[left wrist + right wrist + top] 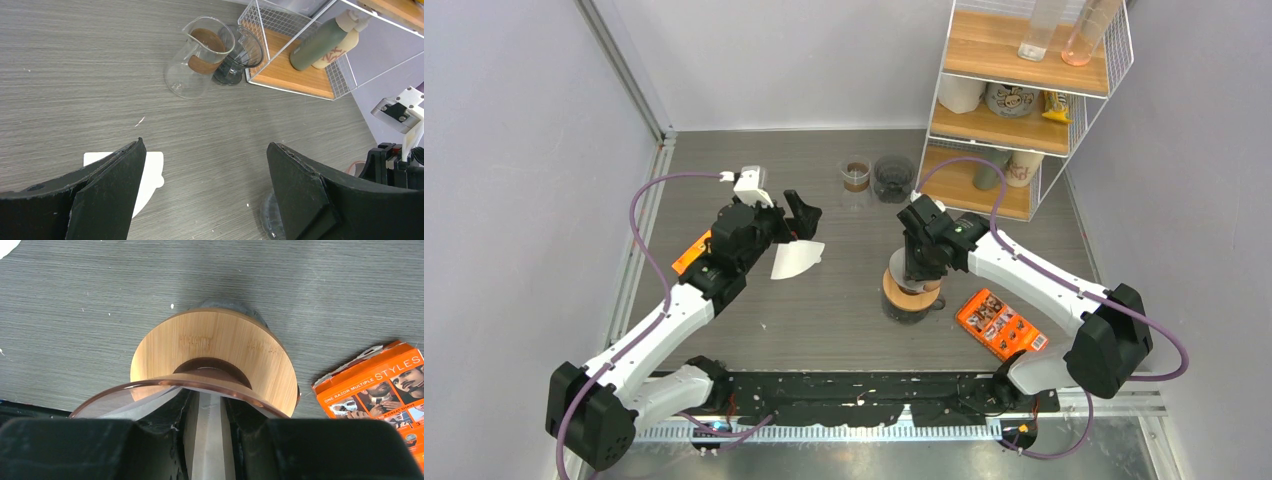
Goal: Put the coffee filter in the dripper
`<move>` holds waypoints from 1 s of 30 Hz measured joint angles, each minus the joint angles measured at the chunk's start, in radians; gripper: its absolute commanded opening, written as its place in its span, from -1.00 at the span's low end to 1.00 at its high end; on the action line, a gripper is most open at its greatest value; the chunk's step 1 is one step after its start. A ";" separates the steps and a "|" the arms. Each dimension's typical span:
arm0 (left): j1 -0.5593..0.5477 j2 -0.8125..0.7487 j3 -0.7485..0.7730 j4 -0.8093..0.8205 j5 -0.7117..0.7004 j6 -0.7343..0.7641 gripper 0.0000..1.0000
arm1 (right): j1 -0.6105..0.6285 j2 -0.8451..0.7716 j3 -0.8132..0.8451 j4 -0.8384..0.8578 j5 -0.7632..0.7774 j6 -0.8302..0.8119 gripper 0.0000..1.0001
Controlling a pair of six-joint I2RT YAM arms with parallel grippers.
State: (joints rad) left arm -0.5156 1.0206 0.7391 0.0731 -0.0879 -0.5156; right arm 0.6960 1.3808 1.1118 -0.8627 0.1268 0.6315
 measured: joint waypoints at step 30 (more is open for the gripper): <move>0.000 0.001 0.000 0.001 0.007 0.000 0.99 | -0.005 -0.082 0.032 -0.071 0.014 -0.043 -0.33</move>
State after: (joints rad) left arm -0.5156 1.0218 0.7391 0.0742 -0.0807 -0.5159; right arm 0.6914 1.2984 1.1435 -0.9333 0.1410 0.5884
